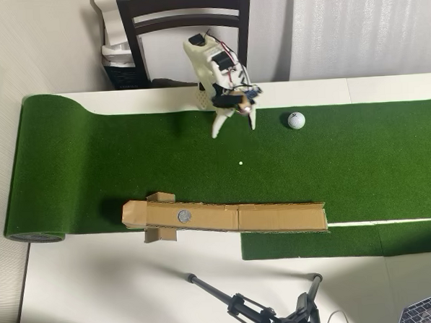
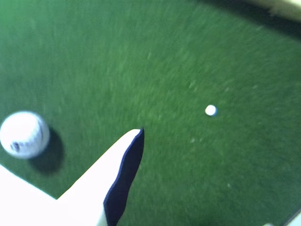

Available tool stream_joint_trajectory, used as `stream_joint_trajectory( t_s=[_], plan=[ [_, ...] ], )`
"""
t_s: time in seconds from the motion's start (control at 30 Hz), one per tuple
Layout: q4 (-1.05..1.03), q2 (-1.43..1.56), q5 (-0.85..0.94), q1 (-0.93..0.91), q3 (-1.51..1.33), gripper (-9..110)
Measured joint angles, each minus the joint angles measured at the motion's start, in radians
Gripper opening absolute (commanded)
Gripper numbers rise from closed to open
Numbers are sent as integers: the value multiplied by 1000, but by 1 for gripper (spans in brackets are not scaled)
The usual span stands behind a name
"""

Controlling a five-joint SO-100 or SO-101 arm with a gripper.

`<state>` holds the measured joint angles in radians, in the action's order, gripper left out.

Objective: Pick up the golf ball and place it on the gray mark at the back.

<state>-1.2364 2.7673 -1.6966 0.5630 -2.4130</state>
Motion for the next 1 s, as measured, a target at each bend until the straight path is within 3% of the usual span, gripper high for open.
stream_joint_trajectory(
  t_s=[0.57,1.0],
  plan=[
    [-98,-660,20,275,509,60],
    [-170,-738,11,345,584,60]
  ],
)
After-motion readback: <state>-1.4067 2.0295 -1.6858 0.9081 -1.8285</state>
